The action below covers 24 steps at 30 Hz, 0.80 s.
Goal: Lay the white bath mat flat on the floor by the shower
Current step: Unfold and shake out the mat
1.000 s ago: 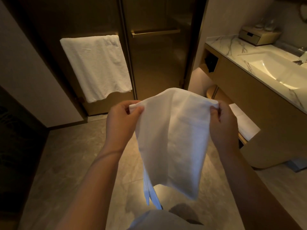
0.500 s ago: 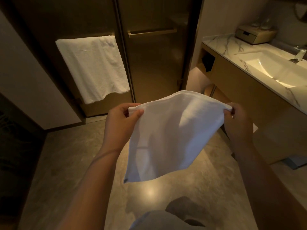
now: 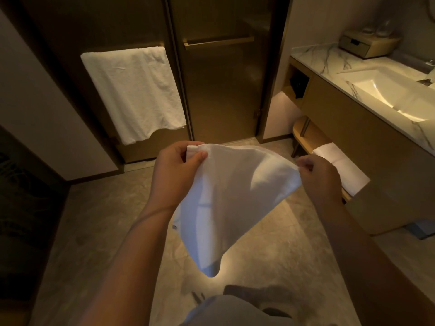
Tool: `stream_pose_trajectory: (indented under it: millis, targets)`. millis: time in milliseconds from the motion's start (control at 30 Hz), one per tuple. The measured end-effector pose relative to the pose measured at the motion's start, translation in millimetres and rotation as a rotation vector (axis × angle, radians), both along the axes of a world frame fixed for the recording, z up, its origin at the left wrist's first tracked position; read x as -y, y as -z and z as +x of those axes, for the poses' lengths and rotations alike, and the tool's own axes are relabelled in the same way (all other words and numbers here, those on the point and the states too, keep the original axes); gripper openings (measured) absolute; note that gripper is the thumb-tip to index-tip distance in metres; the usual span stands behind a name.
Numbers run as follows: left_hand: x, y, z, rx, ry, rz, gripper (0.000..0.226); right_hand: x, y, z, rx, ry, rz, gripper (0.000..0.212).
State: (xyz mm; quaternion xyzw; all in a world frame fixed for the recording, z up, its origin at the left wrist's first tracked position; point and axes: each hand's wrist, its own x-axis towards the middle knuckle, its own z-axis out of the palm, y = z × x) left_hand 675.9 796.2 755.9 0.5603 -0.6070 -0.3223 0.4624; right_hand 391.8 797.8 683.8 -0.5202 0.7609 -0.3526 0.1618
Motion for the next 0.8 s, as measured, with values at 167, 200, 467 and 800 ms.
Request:
stream_pose_trajectory:
  millis: [167, 200, 467, 800]
  targets:
    - [-0.5, 8.5, -11.6, 0.025, 0.015, 0.025, 0.012, -6.2, -37.4, 57.5, 0.092, -0.166, -0.107, 0.017]
    - [-1.0, 9.8, -14.3, 0.030, 0.017, 0.027, 0.012, -9.2, -45.5, 69.9, 0.142, -0.203, -0.117, 0.015]
    - [-1.8, 11.3, -23.3, 0.013, 0.003, 0.019, 0.013, -17.8, -64.1, 124.2, 0.255, -0.390, -0.153, 0.016]
    - [-9.6, 10.7, -38.2, -0.021, 0.079, -0.013, 0.029, -18.7, -64.1, 126.2, 0.288, -0.321, -0.242, 0.017]
